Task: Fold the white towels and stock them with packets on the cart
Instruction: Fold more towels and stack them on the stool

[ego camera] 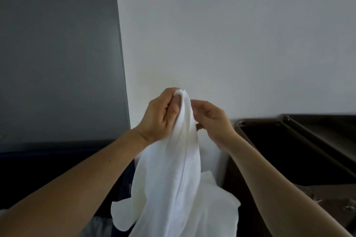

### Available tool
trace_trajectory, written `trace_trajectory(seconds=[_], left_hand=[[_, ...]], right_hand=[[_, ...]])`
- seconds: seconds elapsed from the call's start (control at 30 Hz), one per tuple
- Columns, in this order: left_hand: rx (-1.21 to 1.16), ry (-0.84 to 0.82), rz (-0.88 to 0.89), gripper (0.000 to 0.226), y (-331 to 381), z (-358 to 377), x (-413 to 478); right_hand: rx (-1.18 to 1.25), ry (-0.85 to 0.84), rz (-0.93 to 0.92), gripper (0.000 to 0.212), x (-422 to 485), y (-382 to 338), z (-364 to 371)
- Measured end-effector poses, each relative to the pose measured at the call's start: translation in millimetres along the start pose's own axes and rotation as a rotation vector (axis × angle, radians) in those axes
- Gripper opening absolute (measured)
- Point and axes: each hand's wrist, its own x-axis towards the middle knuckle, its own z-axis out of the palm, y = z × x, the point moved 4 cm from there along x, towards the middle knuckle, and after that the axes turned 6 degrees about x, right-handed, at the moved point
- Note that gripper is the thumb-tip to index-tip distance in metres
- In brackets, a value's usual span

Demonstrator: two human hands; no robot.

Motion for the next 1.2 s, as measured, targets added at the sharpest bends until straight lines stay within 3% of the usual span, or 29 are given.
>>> trace_trajectory(seconds=[0.17,0.3,0.4,0.5,0.6,0.7,0.77,0.87,0.93,0.97,1.03,1.13,1.2], left_hand=[[0.015,0.145,0.047,0.037,6.8,0.4,0.2],[0.176,0.246,-0.084,0.045,-7.4,-12.5,-8.1],[0.086,0.24,-0.244,0.041,-17.2,-20.9,-16.7],[-0.04,0.214,-0.36,0.027,-16.8,-30.0,-20.8],[-0.081,0.256,-0.458,0.029,-20.1,-38.2,-20.9],[-0.018,0.266,-0.476,0.028,-28.0,-41.6,-21.7],[0.026,0.272,-0.452,0.026,-31.4,-49.1,-22.1],[0.068,0.249,-0.391,0.026,-32.3,-66.9,-18.3],[0.109,0.239,-0.361,0.024,-33.7,-78.2,-12.2],[0.131,0.254,-0.355,0.025,-34.3,-83.2,-8.1],[0.16,0.302,-0.346,0.031,-34.3,-89.6,0.2],[0.146,0.332,-0.327,0.031,-28.4,-90.8,8.6],[0.152,0.353,-0.31,0.027,-29.0,-94.5,10.9]], right_hand=[[0.176,-0.41,0.081,0.023,2.0,-25.2,45.6],[0.145,-0.31,0.096,0.024,3.0,-16.1,59.2],[-0.075,-0.19,0.085,0.019,10.7,-10.5,62.5],[-0.102,-0.13,0.074,0.013,17.4,-16.6,56.7],[-0.313,-0.175,-0.1,0.014,13.7,-31.0,63.2],[-0.427,-0.288,-0.062,0.013,8.6,-31.2,78.0],[-0.484,-0.18,-0.031,0.022,29.0,-28.7,61.4],[-0.407,0.346,-0.013,0.04,82.3,-47.3,-1.2],[-0.302,0.718,-0.137,0.045,101.6,-92.7,-32.2],[-0.215,0.822,-0.237,0.044,105.4,-120.5,-37.1],[-0.153,0.803,-0.39,0.039,111.3,-160.3,-23.6],[-0.588,0.542,-0.336,0.03,105.8,-157.2,17.9],[-0.72,0.46,-0.288,0.023,102.8,-139.8,21.0]])
